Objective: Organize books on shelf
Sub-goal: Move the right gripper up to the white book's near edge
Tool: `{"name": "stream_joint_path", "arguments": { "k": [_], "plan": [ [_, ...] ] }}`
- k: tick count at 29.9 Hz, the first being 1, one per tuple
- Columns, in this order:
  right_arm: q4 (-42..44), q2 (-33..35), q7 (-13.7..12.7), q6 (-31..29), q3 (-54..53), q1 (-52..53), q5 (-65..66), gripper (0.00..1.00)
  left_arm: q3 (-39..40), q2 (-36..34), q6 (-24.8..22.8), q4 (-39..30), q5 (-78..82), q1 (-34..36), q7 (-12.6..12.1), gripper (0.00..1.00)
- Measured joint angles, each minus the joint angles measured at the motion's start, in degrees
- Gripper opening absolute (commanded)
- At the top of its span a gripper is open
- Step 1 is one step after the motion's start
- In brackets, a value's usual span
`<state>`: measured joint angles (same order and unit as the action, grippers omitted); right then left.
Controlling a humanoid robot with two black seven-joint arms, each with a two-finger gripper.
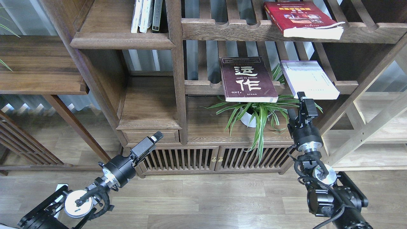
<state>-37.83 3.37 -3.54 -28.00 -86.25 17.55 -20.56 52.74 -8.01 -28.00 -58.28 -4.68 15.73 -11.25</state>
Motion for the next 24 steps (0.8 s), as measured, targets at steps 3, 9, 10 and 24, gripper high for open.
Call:
{"name": "stream_joint_path", "arguments": {
  "k": [3,9,10,24],
  "plan": [
    [0.9,0.5,0.0,0.0,-0.3,0.4,0.0,1.0,0.0,0.0,0.0,-0.1,-0.1,0.1,0.0,0.99],
    [2.4,1.6,0.0,0.0,-0.5,1.2,0.0,1.0,0.1,0.0,0.0,-0.7,-0.3,0.2,0.0,0.99],
    [2.5,1.8,0.0,0.0,-0.5,1.3,0.0,1.0,0.3,0.0,0.0,-0.7,-0.3,0.2,0.0,0.99],
    [4.0,2.3,0.3,0.0,-0.3,2.9,0.1,1.0,1.4,-0.2,0.0,-1.3,-0.4,0.2,0.0,0.99]
  ]
}}
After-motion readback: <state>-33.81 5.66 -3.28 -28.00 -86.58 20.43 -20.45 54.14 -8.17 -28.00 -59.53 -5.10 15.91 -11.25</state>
